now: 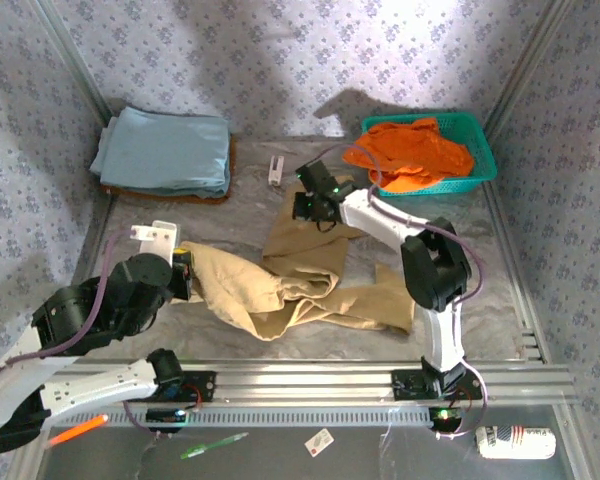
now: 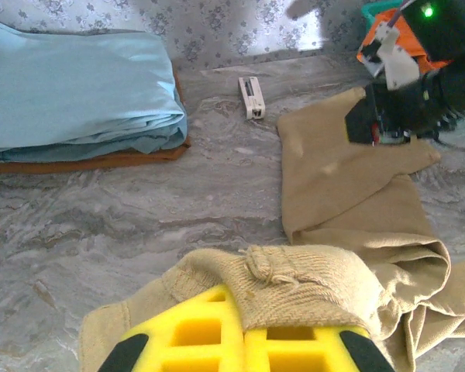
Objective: Fold and stack the trousers
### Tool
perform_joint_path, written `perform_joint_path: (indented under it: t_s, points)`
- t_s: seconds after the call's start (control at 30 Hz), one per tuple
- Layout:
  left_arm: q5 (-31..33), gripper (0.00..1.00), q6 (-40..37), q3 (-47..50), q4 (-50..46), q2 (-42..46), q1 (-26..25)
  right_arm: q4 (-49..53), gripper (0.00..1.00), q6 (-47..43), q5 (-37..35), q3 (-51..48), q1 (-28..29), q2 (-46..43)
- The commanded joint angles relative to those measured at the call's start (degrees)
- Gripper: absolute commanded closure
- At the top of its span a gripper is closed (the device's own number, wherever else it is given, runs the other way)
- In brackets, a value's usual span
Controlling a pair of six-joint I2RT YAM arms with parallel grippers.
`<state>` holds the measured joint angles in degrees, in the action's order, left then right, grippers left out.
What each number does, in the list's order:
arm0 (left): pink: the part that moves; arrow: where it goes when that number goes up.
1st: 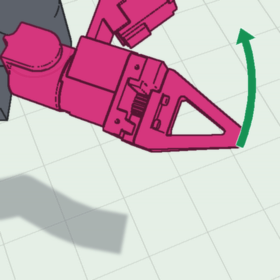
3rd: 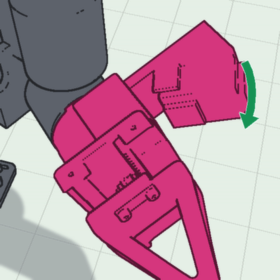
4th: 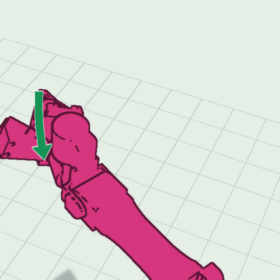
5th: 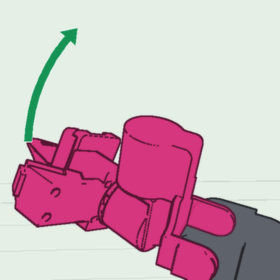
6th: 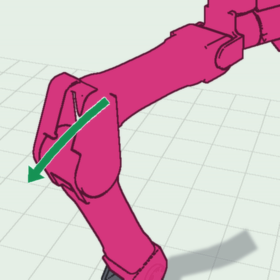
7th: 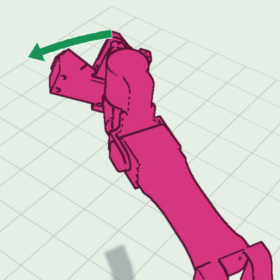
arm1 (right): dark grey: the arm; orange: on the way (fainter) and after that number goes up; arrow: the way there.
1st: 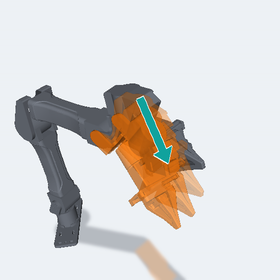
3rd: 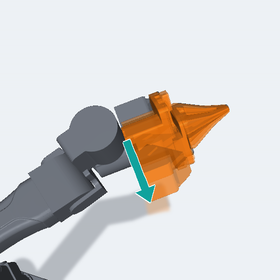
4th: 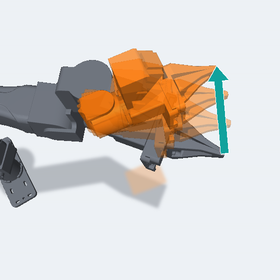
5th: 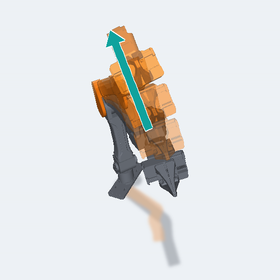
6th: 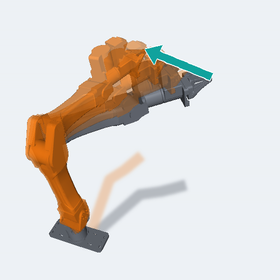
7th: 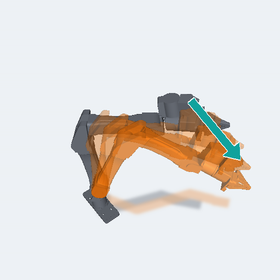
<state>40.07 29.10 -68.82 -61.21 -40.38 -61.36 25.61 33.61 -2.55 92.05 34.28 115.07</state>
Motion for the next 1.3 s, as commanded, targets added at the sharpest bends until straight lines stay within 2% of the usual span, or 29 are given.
perform_joint_path:
  t_s: [0.0,0.13,0.27,0.43,0.5,0.6,0.63,0.7,0.77,0.8,0.87,1.1,1.27]
  points:
    - [0.6,1.00,-0.4,-0.6,3.2,-0.5,0.5,7.6,1.00,-2.7,-2.8,1.8,-3.9,6.7]
    - [0.8,1.00,-0.8,-0.6,3.7,-0.3,0.5,7.7,1.00,-2.8,-3.6,-2.7,-6.1,6.3]
    - [0.8,1.00,-1.7,-0.7,4.5,-0.3,0.7,7.2,1.00,-1.9,-1.4,-10.0,-9.0,3.7]
    - [1.1,1.00,-3.1,-0.9,5.1,-0.1,1.0,3.6,1.00,-0.9,1.8,-23.1,-13.9,-5.9]
    - [1.2,1.00,-3.4,-0.7,5.4,0.0,1.2,3.3,1.00,-1.5,1.0,-29.6,-16.1,-11.3]
    - [1.3,1.00,-3.9,0.1,6.2,0.1,1.4,2.9,1.00,-3.1,2.6,-34.6,-19.2,-18.5]
    - [1.3,1.00,-3.9,0.3,6.4,0.1,1.5,4.0,0.94,-3.5,1.7,-35.1,-19.5,-20.8]
    - [1.1,1.00,-3.8,0.9,7.0,0.0,1.6,6.8,0.70,-4.0,-0.8,-35.7,-19.5,-27.0]
    - [0.8,1.00,-3.5,1.3,7.1,-0.1,1.7,9.2,0.54,-2.8,-2.1,-36.8,-19.6,-33.4]
    - [0.6,1.00,-3.2,1.6,7.2,-0.1,1.8,11.2,0.50,-1.6,-2.2,-37.8,-19.6,-37.0]
    - [0.3,1.00,-2.6,2.4,7.2,0.0,1.8,13.7,0.48,1.6,-1.6,-41.1,-19.3,-43.7]
    - [0.2,1.00,-0.7,5.6,7.3,0.3,2.3,22.4,0.49,21.4,4.7,-58.9,-16.4,-72.5]
    - [-0.1,1.00,-0.2,6.1,6.9,-0.8,3.1,27.1,0.49,34.0,8.8,-66.7,-14.1,-86.8]
